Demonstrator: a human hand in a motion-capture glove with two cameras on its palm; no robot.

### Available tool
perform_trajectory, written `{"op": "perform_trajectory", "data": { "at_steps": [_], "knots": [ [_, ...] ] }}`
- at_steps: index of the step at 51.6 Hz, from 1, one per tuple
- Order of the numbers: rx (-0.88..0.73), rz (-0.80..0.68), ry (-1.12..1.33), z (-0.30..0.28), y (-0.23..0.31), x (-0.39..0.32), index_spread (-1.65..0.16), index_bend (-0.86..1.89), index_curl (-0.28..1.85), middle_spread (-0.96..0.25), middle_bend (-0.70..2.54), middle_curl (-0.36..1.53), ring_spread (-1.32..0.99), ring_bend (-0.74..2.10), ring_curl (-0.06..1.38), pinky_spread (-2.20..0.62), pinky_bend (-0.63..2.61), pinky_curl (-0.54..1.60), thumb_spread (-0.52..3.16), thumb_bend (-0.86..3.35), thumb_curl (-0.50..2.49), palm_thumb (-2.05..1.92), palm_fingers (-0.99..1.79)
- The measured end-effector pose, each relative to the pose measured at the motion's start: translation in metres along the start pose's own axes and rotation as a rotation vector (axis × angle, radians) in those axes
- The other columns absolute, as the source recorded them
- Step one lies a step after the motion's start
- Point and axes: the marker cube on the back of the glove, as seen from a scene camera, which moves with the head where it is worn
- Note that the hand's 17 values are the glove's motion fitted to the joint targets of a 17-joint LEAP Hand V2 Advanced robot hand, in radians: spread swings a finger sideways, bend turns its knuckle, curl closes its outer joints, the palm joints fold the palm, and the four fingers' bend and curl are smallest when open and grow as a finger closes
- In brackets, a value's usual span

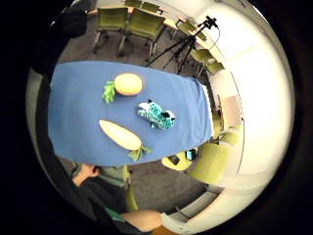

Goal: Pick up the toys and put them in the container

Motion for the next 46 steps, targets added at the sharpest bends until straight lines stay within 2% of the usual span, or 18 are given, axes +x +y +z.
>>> {"op": "perform_trajectory", "data": {
  "at_steps": [23,37,46],
  "knots": [
    [-0.199,0.054,-0.017,0.181,0.055,0.051,-0.26,0.18,0.36,-0.11,0.23,0.34,-0.36,0.27,0.22,-0.17,0.43,0.32,1.03,-0.1,0.09,-0.14,0.14],
    [-0.313,0.066,0.006,0.22,0.073,0.064,-0.26,0.17,0.38,-0.11,0.21,0.36,-0.36,0.26,0.24,-0.17,0.43,0.34,1.01,-0.08,0.11,-0.1,0.11],
    [-0.282,0.089,-0.015,0.224,0.077,0.063,-0.25,0.14,0.36,-0.11,0.2,0.37,-0.37,0.29,0.26,-0.2,0.53,0.36,1.03,-0.03,0.15,-0.02,0.14]
  ]
}}
